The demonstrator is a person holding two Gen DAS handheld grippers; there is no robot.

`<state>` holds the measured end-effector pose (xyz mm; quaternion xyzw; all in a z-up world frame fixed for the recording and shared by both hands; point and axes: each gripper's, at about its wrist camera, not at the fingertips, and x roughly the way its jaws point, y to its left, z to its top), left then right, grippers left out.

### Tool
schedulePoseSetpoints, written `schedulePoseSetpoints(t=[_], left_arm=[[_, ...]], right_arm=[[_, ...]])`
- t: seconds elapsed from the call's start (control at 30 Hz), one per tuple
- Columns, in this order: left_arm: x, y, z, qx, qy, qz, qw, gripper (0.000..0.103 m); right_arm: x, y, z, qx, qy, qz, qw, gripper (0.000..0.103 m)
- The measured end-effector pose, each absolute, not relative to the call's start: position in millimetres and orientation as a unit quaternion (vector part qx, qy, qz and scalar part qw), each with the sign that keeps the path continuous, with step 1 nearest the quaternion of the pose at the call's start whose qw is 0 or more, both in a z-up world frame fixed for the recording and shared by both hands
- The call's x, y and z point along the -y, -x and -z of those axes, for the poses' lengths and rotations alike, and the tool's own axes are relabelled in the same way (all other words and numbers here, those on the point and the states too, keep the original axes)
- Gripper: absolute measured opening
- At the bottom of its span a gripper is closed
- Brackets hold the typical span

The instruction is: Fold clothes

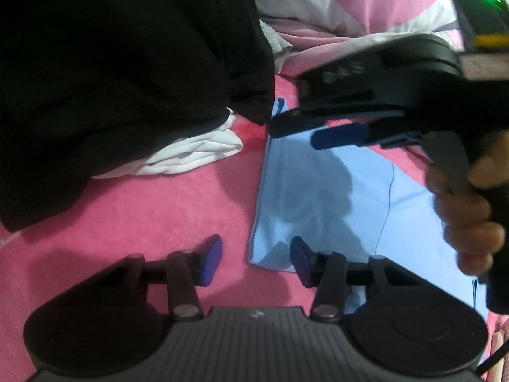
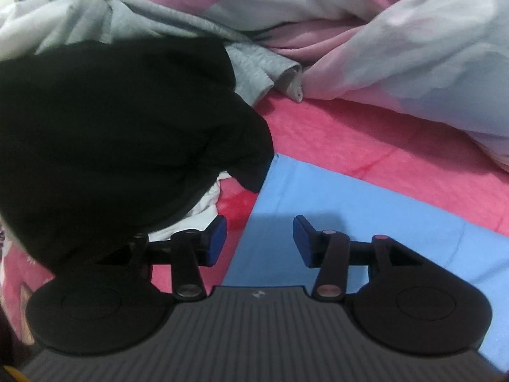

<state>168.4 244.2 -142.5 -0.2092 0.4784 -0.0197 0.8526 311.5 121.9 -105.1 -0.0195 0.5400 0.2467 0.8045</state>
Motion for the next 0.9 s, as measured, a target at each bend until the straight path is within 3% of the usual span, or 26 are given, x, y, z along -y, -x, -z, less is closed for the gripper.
schedulePoseSetpoints(t=[0.07,0.47,0.73,0.9], left_arm=[[-245.9,-169.8,143.6,-0.48,0.206,0.019,0.853,0.03],[-247.0,-170.2,146.4,-0.475,0.203,0.024,0.856,0.005],[-246.4,-168.0,142.6,-0.472,0.211,0.024,0.855,0.002],[-243.4,-172.7,135.7,-0.46,0.209,0.027,0.862,0.001]], right_arm=[[-129.9,-315.7,109.1,-0.541,0.028,-0.245,0.804,0.045],[-152.6,-321.8,128.2,-0.55,0.074,-0.218,0.803,0.042],[-143.2,-319.8,125.1,-0.542,0.073,-0.202,0.812,0.008],[-129.6,-313.2,112.3,-0.533,0.045,-0.205,0.82,0.004]])
